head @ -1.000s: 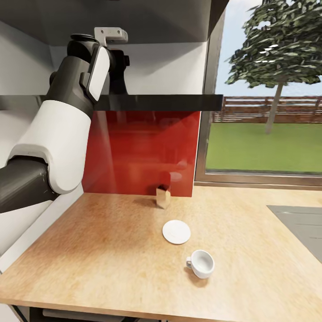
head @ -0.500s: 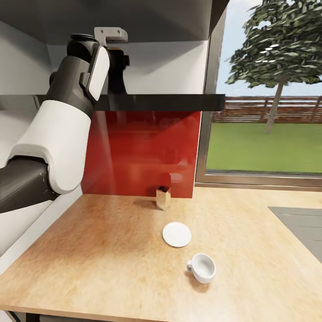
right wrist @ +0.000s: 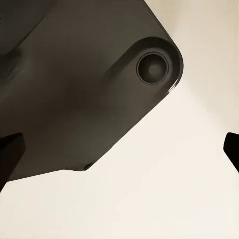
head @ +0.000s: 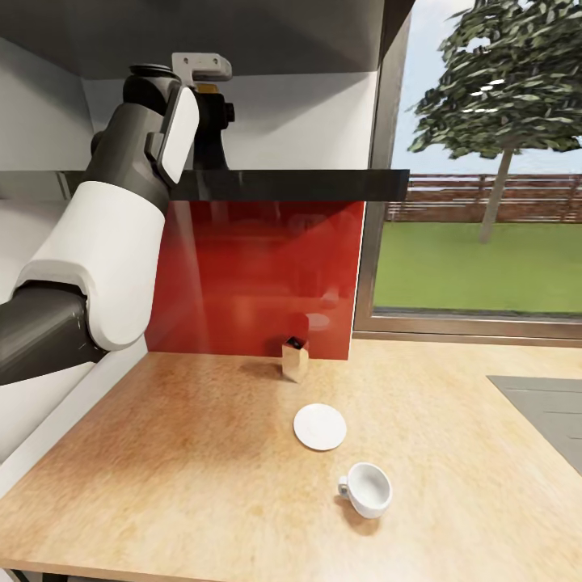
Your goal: Set up a coffee station on the kitchen countertop: keep the coffee maker on the countertop, move the bottle of coffee from the kitchen shelf to the counter next to the coffee maker, place a paper coffee filter on top of the coffee maker, put the saucer next to the coffee maker with the coffee cup on the saucer, and place the electric kettle next to the coffee maker.
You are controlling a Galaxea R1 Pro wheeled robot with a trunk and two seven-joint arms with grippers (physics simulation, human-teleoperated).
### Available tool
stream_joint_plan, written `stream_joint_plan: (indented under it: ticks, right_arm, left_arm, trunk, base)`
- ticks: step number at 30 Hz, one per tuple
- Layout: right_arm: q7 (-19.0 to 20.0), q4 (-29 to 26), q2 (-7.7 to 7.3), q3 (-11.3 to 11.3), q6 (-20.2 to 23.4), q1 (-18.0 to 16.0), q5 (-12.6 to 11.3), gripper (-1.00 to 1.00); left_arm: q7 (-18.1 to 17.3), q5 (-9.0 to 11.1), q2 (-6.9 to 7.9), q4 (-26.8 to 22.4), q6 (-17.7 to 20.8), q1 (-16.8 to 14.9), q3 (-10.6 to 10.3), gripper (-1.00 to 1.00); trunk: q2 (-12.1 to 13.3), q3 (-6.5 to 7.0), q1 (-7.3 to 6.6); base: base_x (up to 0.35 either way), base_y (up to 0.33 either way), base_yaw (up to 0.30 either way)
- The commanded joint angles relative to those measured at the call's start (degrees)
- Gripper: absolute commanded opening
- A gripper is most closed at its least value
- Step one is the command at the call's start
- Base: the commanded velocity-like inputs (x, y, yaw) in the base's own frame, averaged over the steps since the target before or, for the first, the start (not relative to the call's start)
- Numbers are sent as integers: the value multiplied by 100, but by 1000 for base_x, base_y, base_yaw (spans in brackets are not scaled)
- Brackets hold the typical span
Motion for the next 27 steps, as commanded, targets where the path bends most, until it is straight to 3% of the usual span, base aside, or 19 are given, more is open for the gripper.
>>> stream_joint_plan:
  ticks: [1, 27]
  right_arm:
    - [-1, 6, -2, 9, -26, -3, -3, 100]
    - [-1, 6, -10, 9, -26, -3, -3, 100]
  left_arm:
    - [11, -12, -2, -1, 26, -3, 1, 100]
    - [20, -21, -2, 164, 21, -1, 9, 100]
  trunk:
    - [-4, -6, 1]
    - [-4, -6, 1]
  base:
    - [1, 0, 0]
    - [0, 0, 0]
